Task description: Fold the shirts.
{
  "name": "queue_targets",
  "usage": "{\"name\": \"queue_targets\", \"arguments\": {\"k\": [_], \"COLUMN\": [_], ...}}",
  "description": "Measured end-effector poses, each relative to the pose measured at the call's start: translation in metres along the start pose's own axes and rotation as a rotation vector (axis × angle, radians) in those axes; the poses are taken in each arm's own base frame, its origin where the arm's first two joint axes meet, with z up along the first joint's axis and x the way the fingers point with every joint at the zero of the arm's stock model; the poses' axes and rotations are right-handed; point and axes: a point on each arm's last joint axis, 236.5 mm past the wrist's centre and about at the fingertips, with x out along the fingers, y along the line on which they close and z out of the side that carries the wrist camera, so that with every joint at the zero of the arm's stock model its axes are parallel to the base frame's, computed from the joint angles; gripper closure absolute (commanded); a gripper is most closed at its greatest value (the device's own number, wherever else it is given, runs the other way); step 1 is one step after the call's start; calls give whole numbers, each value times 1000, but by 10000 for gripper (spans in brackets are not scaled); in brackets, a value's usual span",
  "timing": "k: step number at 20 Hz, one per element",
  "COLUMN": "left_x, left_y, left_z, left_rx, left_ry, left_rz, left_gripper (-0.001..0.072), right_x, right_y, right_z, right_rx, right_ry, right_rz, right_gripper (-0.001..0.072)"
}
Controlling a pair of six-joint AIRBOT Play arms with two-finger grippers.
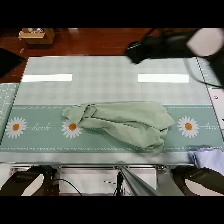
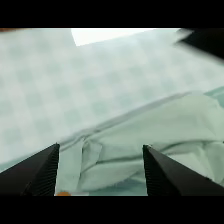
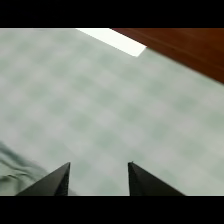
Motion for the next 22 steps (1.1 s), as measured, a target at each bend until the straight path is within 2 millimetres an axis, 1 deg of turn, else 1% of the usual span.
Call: {"name": "queue_targets", "arguments": {"k": [1,2,4,6,7,8,9,10,11,12,14,16,17,19,22], "left_x": [13,27,55,86,101,117,129,141,151,160,176,190,196,208,219], "left_y": [6,13,28,43,50,56,61,65,68,70,70,68,67,72,89], "left_z": [-13,-27,-59,-96,-117,-138,-159,-180,-201,-220,-248,-264,-271,-282,-295], "left_rx": [-10,-19,-45,-75,-92,-112,-131,-151,-171,-193,-227,-250,-257,-279,-365], "left_ry": [46,96,191,284,329,373,418,462,510,551,612,650,665,690,710], "left_rz": [4,9,22,35,39,42,43,44,41,37,14,-19,-32,-45,-55], "left_gripper": [95,95,95,95,94,94,93,93,93,93,94,94,94,94,94], "right_x": [-23,-49,-103,-146,-160,-168,-170,-169,-164,-157,-142,-129,-123,-114,-104], "right_y": [-43,-85,-159,-211,-228,-239,-245,-247,-246,-240,-226,-211,-204,-194,-186], "right_z": [-7,-18,-47,-84,-105,-130,-152,-177,-199,-221,-257,-283,-293,-304,-306], "right_rx": [-16,-21,33,163,236,319,395,470,529,584,657,707,724,745,755], "right_ry": [31,74,157,223,255,286,311,340,370,400,454,490,503,506,482], "right_rz": [-118,-242,-455,-592,-624,-629,-618,-593,-559,-513,-431,-360,-327,-280,-233], "right_gripper": [300,300,300,275,274,247,229,229,229,228,228,221,221,220,221]}}
